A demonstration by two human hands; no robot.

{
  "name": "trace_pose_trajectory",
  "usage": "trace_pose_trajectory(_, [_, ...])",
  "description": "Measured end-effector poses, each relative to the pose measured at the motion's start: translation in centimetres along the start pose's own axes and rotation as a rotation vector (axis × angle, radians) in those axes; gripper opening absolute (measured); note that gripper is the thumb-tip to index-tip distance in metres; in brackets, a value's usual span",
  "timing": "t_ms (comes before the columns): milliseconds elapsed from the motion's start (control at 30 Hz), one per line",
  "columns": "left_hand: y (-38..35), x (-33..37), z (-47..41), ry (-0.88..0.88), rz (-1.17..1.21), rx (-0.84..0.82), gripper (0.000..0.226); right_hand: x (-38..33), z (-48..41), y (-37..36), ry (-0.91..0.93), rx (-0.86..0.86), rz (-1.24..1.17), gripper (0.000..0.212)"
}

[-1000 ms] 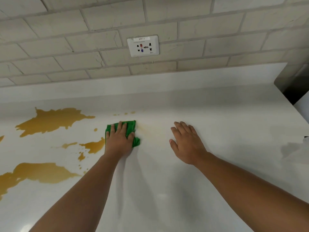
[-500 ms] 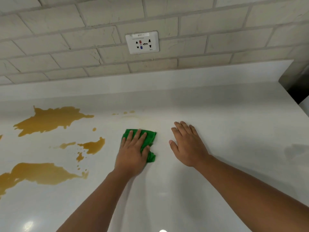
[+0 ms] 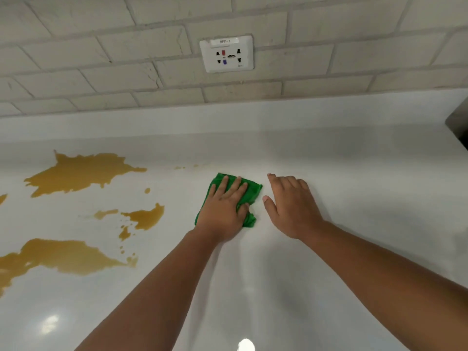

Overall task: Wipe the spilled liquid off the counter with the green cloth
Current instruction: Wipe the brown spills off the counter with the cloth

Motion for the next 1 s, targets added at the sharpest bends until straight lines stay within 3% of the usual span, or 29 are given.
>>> trace_pose_trajectory(67, [0.3,-1.6,1.1,0.034,0.011,0.031,0.062,0.4,-1.2,-0.4,0.007,-0.010,0.005,0.060])
trace_pose_trajectory(200, [2.0,-7.2,-1.4,0.360,-0.020,0.136,0.062,1.3,-3.0,-1.5,0.000,-0.069,0.031,0.064])
trace_pose_trajectory(367, [3.2,-8.8,-6.7,0.545,-0.021,0.079,0.062,2.4,-3.5,-2.7,-0.010,-0.089,0.074,0.067])
trace_pose_trajectory(433, [2.7,-6.8,-8.3,0.457,-0.063,0.054,0.063,2.4,-3.5,-2.7,-0.012,-0.082,0.086,0.064])
trace_pose_trajectory(600, [0.7,-0.6,-6.0,0.042,-0.087,0.005,0.063,2.4,-3.5,-2.4,-0.016,-0.087,0.069,0.065])
trace_pose_trajectory(733, [0.8,-3.4,-1.6,-0.098,0.002,-0.011,0.063,2.5,-3.3,-2.5,-0.022,-0.101,0.045,0.067])
trace_pose_trajectory(800, [1.8,-6.9,-1.9,0.007,-0.002,0.047,0.067,2.6,-3.3,-2.4,-0.023,-0.099,0.035,0.067])
trace_pose_trajectory(900, [3.1,-10.4,-5.2,0.314,-0.036,0.082,0.066,2.5,-3.3,-2.5,-0.021,-0.094,0.028,0.067])
trace_pose_trajectory(1000, [3.2,-9.0,-9.1,0.443,-0.063,0.044,0.063,2.6,-3.3,-2.5,-0.027,-0.087,0.012,0.067])
Point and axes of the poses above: each hand's wrist, its own z-axis away from the middle knuckle, its own y-axis out of the back of the hand, x = y × z, the point moved 4 cm from there along -z, towards the middle knuckle, and after that the axes turned 6 degrees about z, right-handed, at the moved point
